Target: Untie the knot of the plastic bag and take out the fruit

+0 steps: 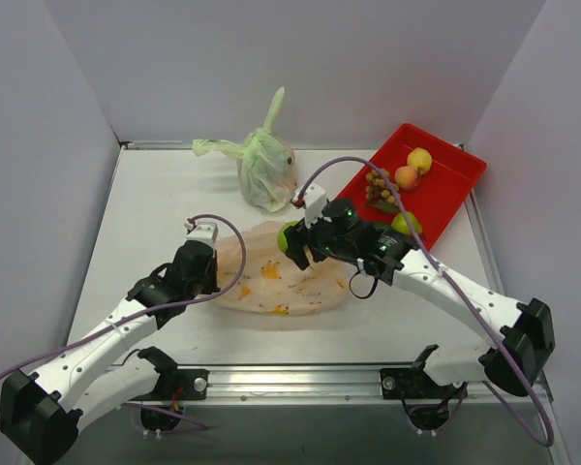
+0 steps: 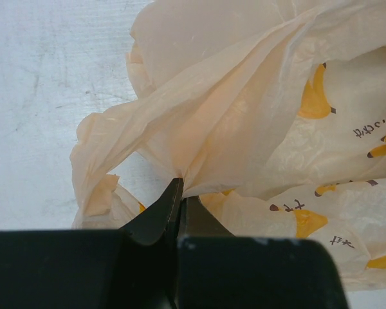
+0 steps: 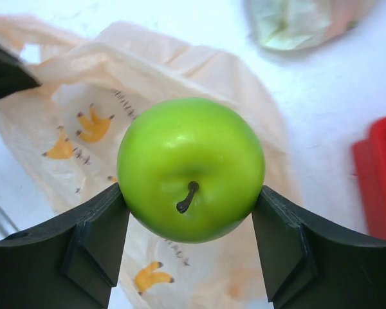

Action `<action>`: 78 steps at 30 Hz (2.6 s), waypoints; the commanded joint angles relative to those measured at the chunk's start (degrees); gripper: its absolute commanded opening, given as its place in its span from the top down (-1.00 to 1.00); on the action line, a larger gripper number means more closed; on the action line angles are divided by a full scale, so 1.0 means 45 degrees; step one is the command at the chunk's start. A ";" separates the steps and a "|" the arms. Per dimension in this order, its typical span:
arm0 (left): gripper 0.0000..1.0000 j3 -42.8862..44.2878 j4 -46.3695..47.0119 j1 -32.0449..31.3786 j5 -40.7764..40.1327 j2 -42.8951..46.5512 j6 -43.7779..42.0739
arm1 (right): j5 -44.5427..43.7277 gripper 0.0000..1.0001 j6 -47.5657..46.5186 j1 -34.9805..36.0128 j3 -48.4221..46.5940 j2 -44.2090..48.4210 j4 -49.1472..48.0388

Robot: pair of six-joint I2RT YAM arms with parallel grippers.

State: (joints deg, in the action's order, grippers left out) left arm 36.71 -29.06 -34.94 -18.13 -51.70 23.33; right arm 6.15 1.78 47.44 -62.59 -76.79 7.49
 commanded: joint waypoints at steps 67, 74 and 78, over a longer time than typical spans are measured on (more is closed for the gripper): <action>0.18 0.1998 -0.4205 0.6026 -0.2730 0.3206 0.2235 | -0.5233 -1.00 0.3941 -0.7281 0.2072 1.2471 0.4565; -0.46 0.3578 -0.5748 0.5870 -0.2786 0.3872 0.2765 | -0.5996 -1.00 0.3218 -0.7281 0.2092 1.4095 0.4976; -0.80 0.5023 -0.6490 0.5480 -0.3138 0.4087 0.2355 | -0.5957 -1.00 0.2264 -0.7281 0.1489 1.4448 0.5308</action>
State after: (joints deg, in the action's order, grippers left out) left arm 54.15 -54.98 -9.17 -30.24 -34.33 34.30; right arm -18.68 16.23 14.41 -53.47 -12.03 31.14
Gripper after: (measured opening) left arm 0.878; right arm 0.999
